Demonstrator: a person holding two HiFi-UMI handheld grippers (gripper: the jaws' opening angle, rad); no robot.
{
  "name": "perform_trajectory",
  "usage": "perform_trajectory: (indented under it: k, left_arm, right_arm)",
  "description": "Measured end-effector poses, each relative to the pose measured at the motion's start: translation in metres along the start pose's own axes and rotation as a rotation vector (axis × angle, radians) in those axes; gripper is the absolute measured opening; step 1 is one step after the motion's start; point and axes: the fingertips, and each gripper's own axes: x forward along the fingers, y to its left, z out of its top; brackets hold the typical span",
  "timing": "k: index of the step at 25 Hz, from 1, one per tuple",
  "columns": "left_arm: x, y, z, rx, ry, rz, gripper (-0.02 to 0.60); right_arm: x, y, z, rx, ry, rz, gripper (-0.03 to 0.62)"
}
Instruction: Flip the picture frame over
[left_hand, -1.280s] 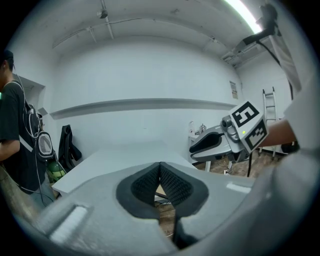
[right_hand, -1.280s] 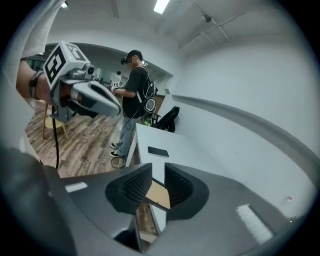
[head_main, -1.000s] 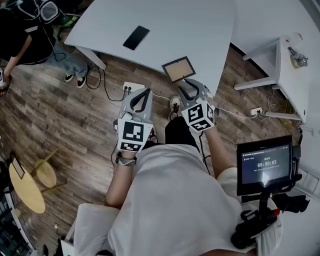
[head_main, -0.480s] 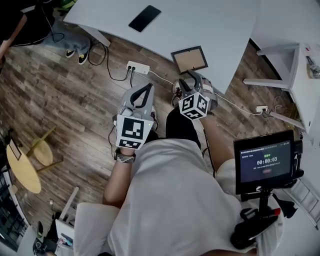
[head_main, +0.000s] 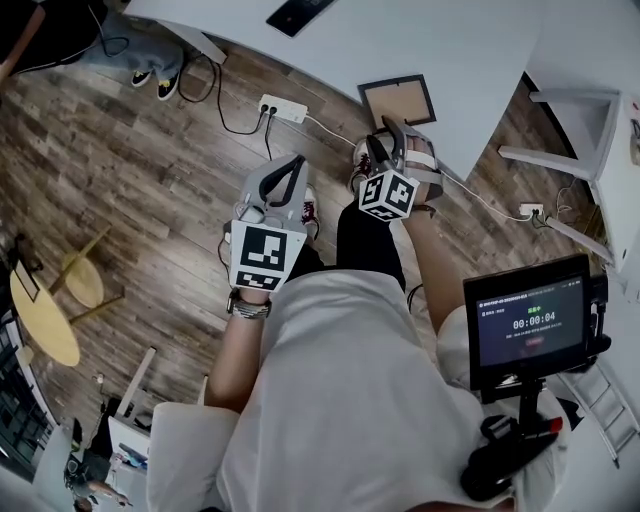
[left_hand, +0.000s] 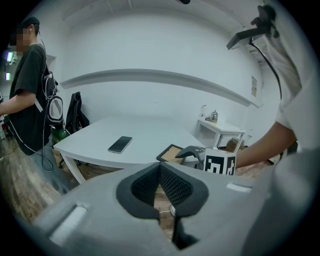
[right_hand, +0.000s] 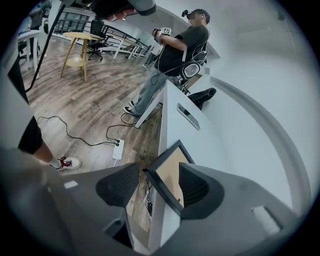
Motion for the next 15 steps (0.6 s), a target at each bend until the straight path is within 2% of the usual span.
perform_trajectory:
  k: [9, 13, 15]
  left_arm:
    - [0.009, -0.004, 0.0, -0.011, 0.0, -0.019, 0.003]
    - [0.01, -0.01, 0.002, -0.011, 0.002, -0.034, 0.005]
    - [0.011, -0.012, 0.003, -0.008, 0.004, -0.038, 0.003]
  right_arm:
    - [0.01, 0.002, -0.004, -0.066, 0.026, -0.041, 0.238]
    - [0.011, 0.001, -0.006, -0.08, 0.036, -0.043, 0.179]
    - [0.011, -0.001, -0.006, -0.081, 0.037, -0.041, 0.178]
